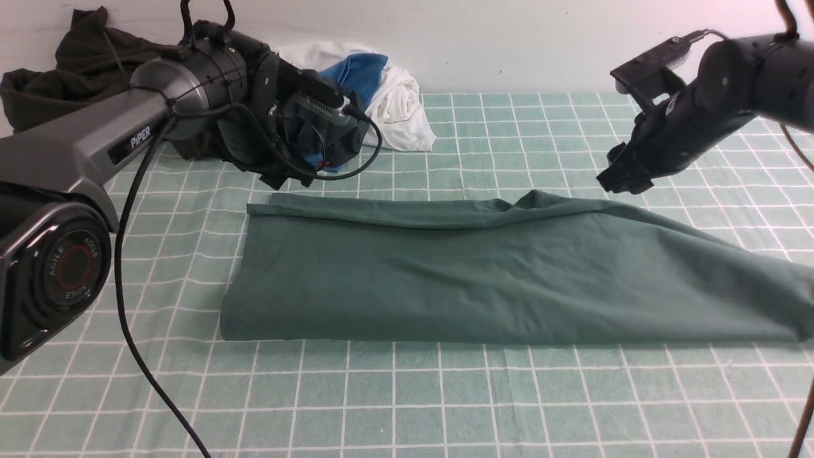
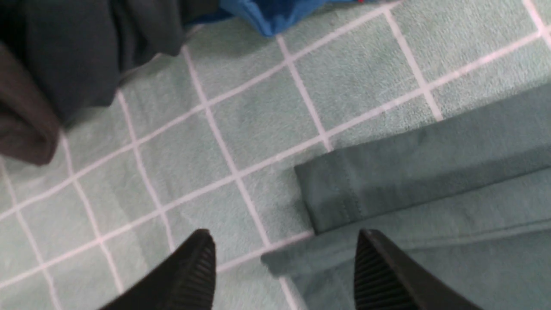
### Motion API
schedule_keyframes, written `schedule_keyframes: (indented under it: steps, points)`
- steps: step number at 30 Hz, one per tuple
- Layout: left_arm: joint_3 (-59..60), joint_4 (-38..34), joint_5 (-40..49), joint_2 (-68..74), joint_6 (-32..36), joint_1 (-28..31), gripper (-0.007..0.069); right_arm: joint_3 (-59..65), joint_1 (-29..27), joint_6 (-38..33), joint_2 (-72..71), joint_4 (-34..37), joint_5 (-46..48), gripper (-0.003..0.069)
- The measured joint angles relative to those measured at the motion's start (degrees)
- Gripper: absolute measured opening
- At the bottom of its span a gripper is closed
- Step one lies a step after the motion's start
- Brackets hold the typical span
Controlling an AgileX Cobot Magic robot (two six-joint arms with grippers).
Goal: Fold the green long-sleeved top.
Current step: Use both arms to drag the lower edge of the fabric forward and fold it over the upper edge, then use the right arm to clamp the right edge of the fabric
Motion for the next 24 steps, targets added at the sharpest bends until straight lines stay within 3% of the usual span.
schedule_keyframes:
  steps: [6,10,11,12,14,18,24]
  points:
    - [-4.4,0.1,7.7,-0.3,-0.9,-0.8,0.0407,-0.1,4.0,-4.4,2.9,11.8,2.9,0.0386]
    - [-5.0,0.0,12.5,-1.5,-0.8,-1.3,0.0277,-0.1,6.3,-4.6,8.8,15.5,-6.4,0.0386]
    - [-5.0,0.0,12.7,-1.6,-0.8,-1.4,0.027,-0.1,6.3,-4.1,9.1,15.5,-7.4,0.0386]
    - [-5.0,0.0,14.6,-2.2,-0.7,-1.5,0.0202,-0.1,5.8,-0.5,9.8,14.9,-11.5,0.0386]
    - [-5.0,-0.1,16.0,-3.0,-0.5,-1.5,0.014,-0.8,4.8,3.8,9.8,13.6,-12.6,0.0386]
    - [-4.4,-3.1,16.9,-6.2,1.6,-1.5,0.002,-5.5,0.4,11.4,7.2,7.6,-5.5,0.0386]
    - [7.1,-14.3,16.9,-14.3,6.0,-2.2,-0.0004,-5.3,-4.3,12.5,-3.2,1.1,9.5,0.0388]
